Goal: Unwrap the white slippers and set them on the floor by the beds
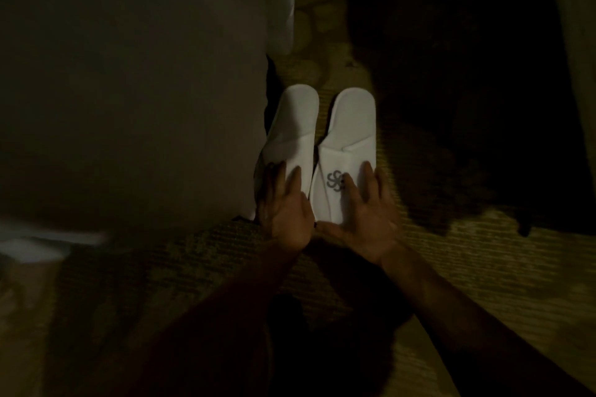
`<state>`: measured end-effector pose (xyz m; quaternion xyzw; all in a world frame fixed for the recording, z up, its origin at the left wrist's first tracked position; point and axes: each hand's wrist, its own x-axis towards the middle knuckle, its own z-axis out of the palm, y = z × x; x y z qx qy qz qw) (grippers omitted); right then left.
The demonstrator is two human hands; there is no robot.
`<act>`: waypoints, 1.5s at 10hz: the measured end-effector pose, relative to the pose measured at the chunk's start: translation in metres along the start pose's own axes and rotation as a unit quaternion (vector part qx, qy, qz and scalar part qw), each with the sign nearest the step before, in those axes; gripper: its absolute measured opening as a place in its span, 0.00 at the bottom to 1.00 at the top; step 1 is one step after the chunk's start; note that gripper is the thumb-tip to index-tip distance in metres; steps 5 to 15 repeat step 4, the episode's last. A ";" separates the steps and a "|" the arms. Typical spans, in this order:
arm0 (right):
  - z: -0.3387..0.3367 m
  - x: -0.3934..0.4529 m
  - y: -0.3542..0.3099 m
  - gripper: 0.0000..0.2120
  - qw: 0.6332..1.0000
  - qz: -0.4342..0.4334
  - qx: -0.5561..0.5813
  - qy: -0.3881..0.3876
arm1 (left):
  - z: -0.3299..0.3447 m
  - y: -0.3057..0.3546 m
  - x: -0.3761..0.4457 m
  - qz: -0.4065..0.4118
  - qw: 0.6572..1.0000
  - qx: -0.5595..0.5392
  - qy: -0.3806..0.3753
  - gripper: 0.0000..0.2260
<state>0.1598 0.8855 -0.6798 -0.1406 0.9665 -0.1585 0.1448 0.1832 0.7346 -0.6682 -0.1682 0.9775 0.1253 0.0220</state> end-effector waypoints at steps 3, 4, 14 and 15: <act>-0.061 -0.007 -0.022 0.47 0.995 0.065 0.041 -0.063 | -0.044 0.031 -0.017 -0.004 0.986 -0.146 0.085 0.18; -0.095 -0.023 -0.039 0.34 0.989 0.091 0.088 -0.069 | -0.078 0.045 -0.025 -0.004 0.969 -0.246 0.034 0.15; -0.095 -0.023 -0.039 0.34 0.989 0.091 0.088 -0.069 | -0.078 0.045 -0.025 -0.004 0.969 -0.246 0.034 0.15; -0.095 -0.023 -0.039 0.34 0.989 0.091 0.088 -0.069 | -0.078 0.045 -0.025 -0.004 0.969 -0.246 0.034 0.15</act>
